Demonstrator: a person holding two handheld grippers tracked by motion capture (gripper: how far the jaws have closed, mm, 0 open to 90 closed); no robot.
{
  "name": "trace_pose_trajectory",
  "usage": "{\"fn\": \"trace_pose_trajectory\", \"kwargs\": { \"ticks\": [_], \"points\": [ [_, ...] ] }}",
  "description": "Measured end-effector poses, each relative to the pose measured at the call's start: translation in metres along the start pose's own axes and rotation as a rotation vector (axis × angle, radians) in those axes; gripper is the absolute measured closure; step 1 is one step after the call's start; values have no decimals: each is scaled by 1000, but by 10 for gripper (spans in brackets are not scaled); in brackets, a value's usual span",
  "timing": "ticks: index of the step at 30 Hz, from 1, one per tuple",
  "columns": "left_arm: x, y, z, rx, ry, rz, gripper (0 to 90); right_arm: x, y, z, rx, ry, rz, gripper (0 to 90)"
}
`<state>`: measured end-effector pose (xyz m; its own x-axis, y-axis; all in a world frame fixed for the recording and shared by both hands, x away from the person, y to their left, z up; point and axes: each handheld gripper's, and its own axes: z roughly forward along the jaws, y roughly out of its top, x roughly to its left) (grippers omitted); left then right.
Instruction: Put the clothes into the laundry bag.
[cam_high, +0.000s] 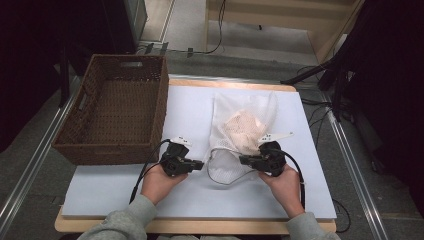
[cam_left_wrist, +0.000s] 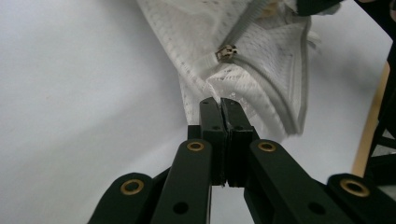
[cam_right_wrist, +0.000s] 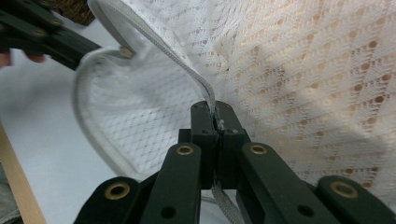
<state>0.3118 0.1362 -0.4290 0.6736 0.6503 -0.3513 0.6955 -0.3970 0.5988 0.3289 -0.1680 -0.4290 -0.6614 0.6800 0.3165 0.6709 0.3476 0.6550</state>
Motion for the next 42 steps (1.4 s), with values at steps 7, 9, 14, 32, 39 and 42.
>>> {"fn": "trace_pose_trajectory", "kwargs": {
  "ticks": [7,9,14,32,39,42],
  "points": [
    [-6,-21,-26,15,12,-9,896,0,0,2,7,-6,-15,894],
    [-1,-28,-27,8,12,-32,894,1,0,3,10,-5,-15,894],
    [2,-30,-23,0,18,-38,887,8,-3,5,16,-1,-25,892],
    [12,-32,-27,-42,13,-53,746,4,-13,22,109,-5,-74,857],
    [13,-28,-38,-80,4,-45,653,10,-11,20,110,22,-93,739],
    [12,-27,-38,-83,18,-28,608,14,-9,19,100,40,-109,687]
  ]
}}
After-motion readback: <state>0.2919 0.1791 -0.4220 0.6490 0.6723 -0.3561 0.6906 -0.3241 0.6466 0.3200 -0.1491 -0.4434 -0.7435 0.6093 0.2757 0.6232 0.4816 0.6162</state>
